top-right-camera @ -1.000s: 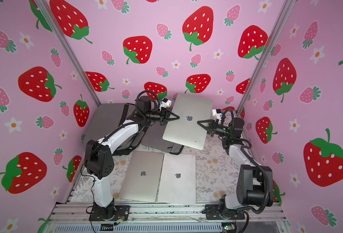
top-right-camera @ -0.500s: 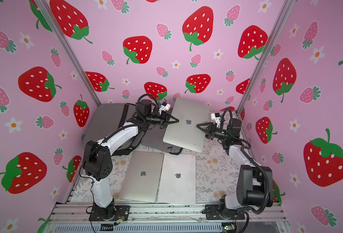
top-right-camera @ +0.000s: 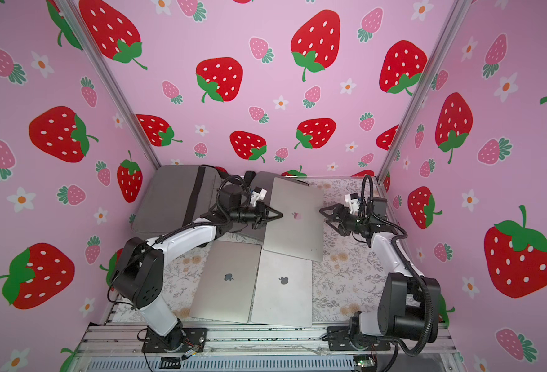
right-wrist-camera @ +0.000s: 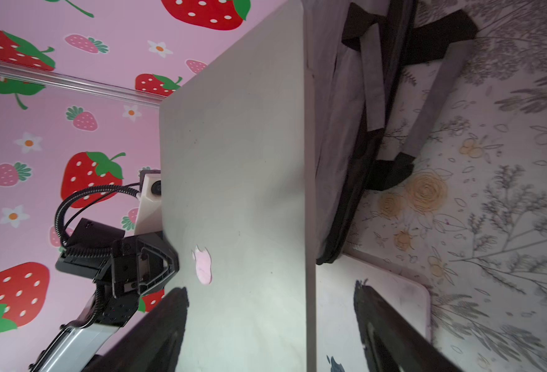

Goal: Open the zippered laptop bag and take out the laptop
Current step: Place the laptop at the center of the board.

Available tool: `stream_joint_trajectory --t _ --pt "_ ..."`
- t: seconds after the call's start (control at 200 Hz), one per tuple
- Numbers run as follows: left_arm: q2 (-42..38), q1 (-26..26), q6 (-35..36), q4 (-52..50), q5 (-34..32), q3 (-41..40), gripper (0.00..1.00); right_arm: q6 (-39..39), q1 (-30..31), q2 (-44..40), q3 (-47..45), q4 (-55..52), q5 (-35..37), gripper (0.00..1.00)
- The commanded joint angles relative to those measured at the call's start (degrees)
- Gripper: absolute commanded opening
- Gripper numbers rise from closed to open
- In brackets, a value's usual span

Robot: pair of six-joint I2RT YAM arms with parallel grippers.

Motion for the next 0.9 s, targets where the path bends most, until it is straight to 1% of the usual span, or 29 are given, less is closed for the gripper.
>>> stream_joint_trajectory --t 0.0,0.09,0.155,0.25,0.36,0.515,0.6,0.765,0.895 --pt "-4.51 -3.22 -1.75 15.79 -3.10 -2.48 0.00 -9.44 -0.14 -2.78 2.36 -15.69 11.30 0.85" --pt "-6.01 -5.24 -2.19 18.89 -7.24 -7.26 0.00 -11.41 -0.19 -4.52 3.31 -22.16 18.20 0.85" --pt "-6.48 -7.36 -1.53 18.86 -9.51 -9.50 0.00 -13.17 -0.13 -6.11 4.04 -25.22 23.04 0.86" --pt "-6.63 -10.65 -1.77 21.73 -14.18 -12.35 0.00 -13.61 -0.18 -8.72 3.97 -27.19 26.19 0.86" --pt "-4.51 -15.03 -2.80 26.38 -19.49 -13.91 0.00 -12.87 -0.22 -10.43 3.36 -27.90 26.38 0.87" --pt "0.89 -19.95 -6.03 34.09 -24.51 -14.20 0.00 -12.51 -0.14 -11.87 3.70 -30.41 23.54 0.84" --pt "4.48 -22.60 -7.55 36.17 -26.02 -12.68 0.00 -12.50 -0.19 -12.33 3.79 -31.63 22.41 0.82" --pt "11.58 -26.14 -12.64 41.51 -28.88 -9.67 0.00 -13.27 -0.19 -13.70 3.37 -32.74 23.16 0.82" --pt "15.23 -29.07 -13.85 40.59 -30.33 -6.47 0.00 -13.52 -0.21 -13.66 2.59 -34.15 22.77 0.82"
